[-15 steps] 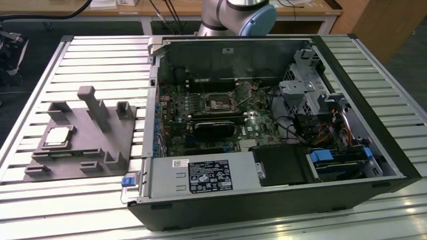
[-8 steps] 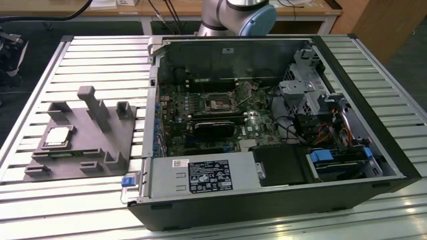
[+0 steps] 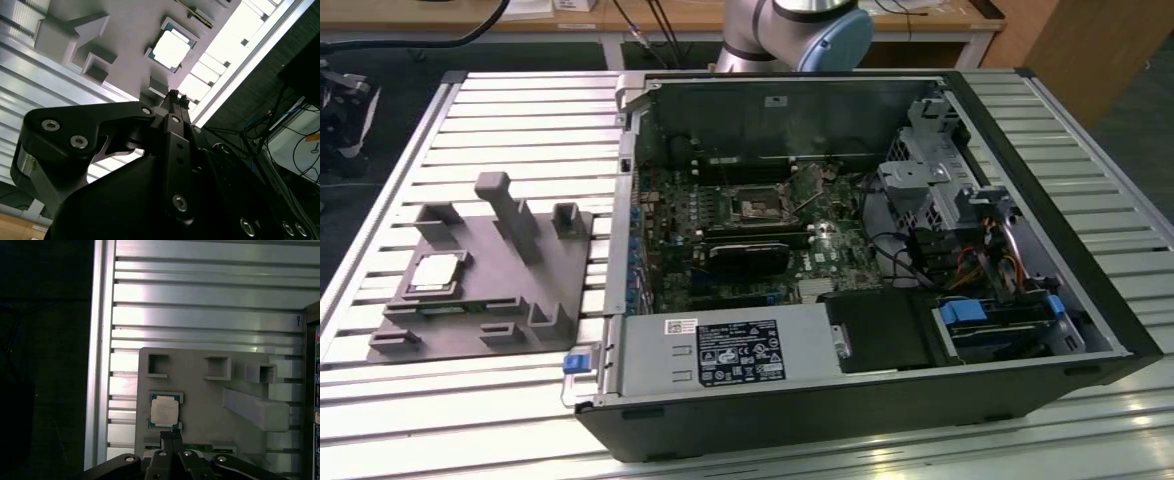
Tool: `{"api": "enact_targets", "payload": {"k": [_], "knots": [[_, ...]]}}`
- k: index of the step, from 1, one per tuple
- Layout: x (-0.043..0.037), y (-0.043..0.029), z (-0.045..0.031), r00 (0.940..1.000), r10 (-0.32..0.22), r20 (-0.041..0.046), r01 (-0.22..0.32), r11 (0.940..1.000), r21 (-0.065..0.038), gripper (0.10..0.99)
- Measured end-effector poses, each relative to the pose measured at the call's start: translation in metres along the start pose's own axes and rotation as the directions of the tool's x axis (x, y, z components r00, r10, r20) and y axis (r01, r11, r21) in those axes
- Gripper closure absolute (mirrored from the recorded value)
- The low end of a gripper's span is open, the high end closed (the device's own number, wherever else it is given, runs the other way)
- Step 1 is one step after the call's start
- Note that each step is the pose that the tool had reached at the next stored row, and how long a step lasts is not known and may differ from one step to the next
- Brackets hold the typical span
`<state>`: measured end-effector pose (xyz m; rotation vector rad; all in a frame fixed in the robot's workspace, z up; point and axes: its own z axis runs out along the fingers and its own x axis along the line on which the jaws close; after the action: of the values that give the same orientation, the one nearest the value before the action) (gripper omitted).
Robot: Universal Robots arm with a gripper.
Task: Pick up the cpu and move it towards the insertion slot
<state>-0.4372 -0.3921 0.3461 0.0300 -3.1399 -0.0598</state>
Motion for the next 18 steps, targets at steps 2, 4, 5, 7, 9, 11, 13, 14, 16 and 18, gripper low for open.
{"api": "enact_targets", "payload": {"k": [2, 4, 5, 7, 9, 11, 13, 14, 16, 18], "knots": [[0.0, -0.0001, 0.0015, 1.0, 0.0, 0.0002, 0.0, 1.0, 0.0, 0.851], [0.0, -0.0002, 0.0029, 1.0, 0.0, 0.0002, 0.0, 1.0, 0.0, 0.792], [0.0, -0.0003, 0.0038, 1.0, 0.0, 0.0001, 0.0, 1.0, 0.0, 0.792], [0.0, -0.0004, 0.006, 1.0, 0.0, 0.0001, 0.0, 1.0, 0.0, 0.675], [0.0, -0.0006, 0.0084, 1.0, 0.0, 0.0001, 0.0, 1.0, 0.0, 0.616], [0.0, -0.0009, 0.0108, 1.0, 0.0, 0.0001, 0.0, 1.0, 0.0, 0.561], [0.0, -0.0012, 0.0128, 1.0, 0.0, 0.0001, 0.0, 1.0, 0.0, 0.494], [0.0, -0.0014, 0.0139, 1.0, 0.0, 0.0001, 0.0, 1.0, 0.0, 0.494], [0.0, -0.0018, 0.0159, 1.0, 0.0, 0.0001, 0.0, 1.0, 0.0, 0.494], [0.0001, -0.0023, 0.0174, 1.0, 0.0, 0.0, 0.0, 1.0, 0.0, 0.494]]}}
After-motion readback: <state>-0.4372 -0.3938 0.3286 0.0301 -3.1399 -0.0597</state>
